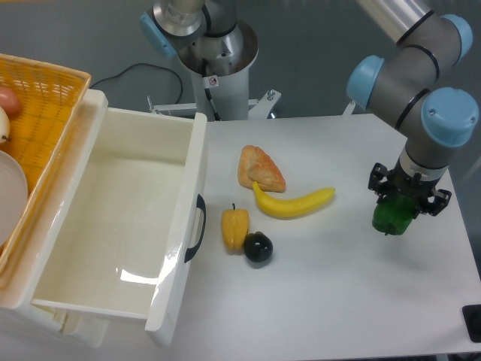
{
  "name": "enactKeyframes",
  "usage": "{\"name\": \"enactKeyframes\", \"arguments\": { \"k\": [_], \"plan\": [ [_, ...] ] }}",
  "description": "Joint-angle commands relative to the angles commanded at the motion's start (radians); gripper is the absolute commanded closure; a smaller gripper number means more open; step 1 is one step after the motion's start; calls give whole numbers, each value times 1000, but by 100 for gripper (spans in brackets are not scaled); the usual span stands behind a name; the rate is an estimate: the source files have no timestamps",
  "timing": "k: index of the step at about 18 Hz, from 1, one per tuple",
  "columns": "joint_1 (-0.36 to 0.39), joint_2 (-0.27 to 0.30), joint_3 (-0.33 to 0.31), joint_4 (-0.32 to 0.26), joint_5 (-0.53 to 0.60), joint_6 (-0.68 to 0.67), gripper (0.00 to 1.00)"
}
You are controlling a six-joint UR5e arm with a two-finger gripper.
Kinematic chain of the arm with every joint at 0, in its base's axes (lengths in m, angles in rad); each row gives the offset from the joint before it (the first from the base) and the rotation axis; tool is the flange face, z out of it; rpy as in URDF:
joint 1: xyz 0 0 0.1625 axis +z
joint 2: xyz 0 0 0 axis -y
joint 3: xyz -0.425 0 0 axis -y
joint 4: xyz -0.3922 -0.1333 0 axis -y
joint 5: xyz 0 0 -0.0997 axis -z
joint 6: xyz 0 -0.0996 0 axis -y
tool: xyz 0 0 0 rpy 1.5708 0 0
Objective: Place the green pepper in the upper white drawer
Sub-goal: 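Lift the green bell pepper held in the gripper off the table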
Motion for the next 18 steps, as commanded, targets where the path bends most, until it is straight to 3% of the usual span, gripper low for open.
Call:
{"name": "enactKeyframes", "arguments": {
  "k": [7,14,18],
  "plan": [
    [8,24,0,-6,-41,-3,82],
    [29,149,-17,-126,-123,-23,82],
    [28,210,-20,-146,-216,-124,82]
  ]
}}
